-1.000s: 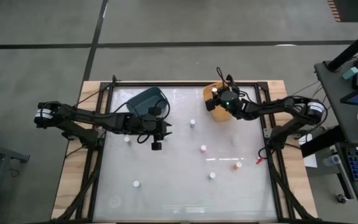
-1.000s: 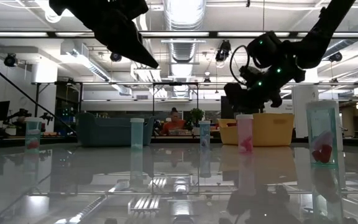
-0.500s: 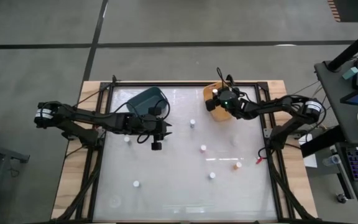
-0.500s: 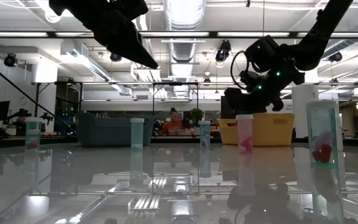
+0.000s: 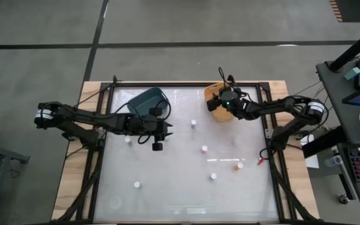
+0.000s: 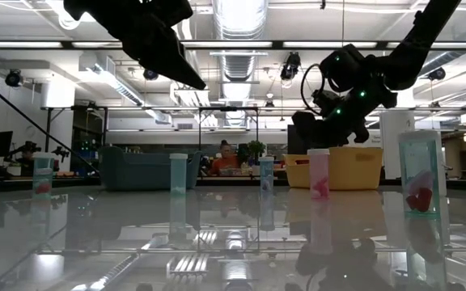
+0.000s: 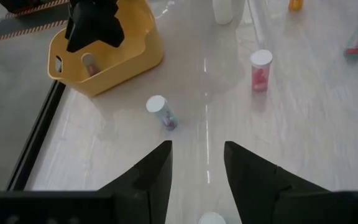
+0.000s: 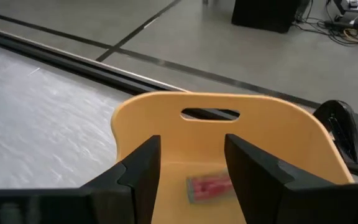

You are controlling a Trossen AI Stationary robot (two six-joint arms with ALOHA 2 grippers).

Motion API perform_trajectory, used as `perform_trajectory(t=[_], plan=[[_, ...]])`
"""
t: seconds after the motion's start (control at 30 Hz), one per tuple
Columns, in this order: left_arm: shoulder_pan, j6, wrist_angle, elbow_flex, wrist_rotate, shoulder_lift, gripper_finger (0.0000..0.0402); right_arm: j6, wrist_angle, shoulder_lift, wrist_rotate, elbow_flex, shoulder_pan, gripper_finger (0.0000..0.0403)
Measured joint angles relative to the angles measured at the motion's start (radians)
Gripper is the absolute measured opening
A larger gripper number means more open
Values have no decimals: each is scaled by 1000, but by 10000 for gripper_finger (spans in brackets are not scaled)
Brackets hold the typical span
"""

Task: Pick and place medicine bottles into bin by pill shape (circle, oval)
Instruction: Put the blue tablet bottle into the blue bin

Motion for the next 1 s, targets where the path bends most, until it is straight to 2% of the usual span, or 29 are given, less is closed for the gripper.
perform_trajectory(t=[0.23, 0.6, 0.83, 1.0], plan=[[0, 0, 1, -1, 0, 0, 130, -6, -55, -99, -77, 0, 14, 171], [0, 0, 53, -10, 0, 0, 130, -45, -246, -403, -290, 0, 126, 171], [-1, -8, 66, -10, 0, 0, 130, -149, -289, -515, -293, -5, 269, 171], [-1, -128, 53, -12, 1, 0, 130, -227, -283, -539, -293, -9, 356, 171]])
